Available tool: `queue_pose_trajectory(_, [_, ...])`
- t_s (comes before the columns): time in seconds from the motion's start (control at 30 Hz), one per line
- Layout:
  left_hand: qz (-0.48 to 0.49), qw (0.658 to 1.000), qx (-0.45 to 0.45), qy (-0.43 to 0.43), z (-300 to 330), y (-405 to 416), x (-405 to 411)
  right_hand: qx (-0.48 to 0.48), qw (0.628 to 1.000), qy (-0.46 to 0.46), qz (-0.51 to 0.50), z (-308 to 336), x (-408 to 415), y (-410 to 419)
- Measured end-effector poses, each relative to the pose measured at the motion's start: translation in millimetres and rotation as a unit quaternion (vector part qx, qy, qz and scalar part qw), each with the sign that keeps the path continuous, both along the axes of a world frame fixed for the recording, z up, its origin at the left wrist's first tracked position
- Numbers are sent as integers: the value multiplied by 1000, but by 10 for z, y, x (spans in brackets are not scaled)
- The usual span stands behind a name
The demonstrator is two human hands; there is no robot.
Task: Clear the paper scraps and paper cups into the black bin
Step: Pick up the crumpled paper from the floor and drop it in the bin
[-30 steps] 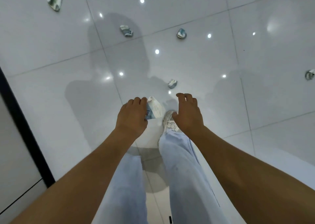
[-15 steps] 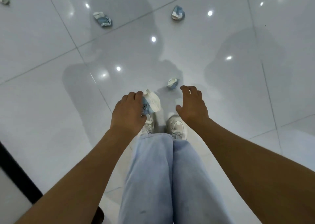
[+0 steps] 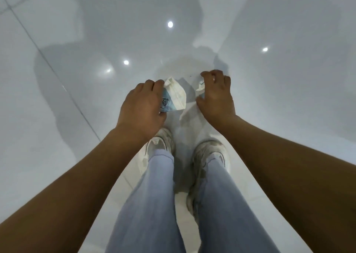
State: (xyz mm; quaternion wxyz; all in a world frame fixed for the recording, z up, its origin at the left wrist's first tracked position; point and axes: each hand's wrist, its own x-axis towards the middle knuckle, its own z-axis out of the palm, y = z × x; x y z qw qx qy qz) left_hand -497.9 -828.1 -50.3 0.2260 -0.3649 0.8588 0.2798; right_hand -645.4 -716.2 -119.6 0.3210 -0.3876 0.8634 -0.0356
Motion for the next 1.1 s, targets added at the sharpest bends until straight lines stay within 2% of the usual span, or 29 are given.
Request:
queue_pose_trajectory(0.13, [1,1000,5,-17,-101,12,85,4,1000,20,24,2,38,27])
queue_pose_trajectory(0.27, [25,999,7,-27,197,-39,153,21,998,-16,54,407,63,-6])
queue_pose_trajectory(0.47, [71,997,6,-31,1351,-99,296,22,992,-49,111,1738,180,-271])
queue_pose_trajectory(0.77, [167,985,-26,-36,3356,99,768,-30,968,-40,247,3900,548,-692])
queue_pose_trajectory(0.9, [235,970,-56,-38,3900,351,1043,-41,956,-55,287,4507,828,-720])
queue_pose_trajectory(1.1, [361,930,-52,-44,4388,1064,1467,-32,931,-63,358,5020,1309,-467])
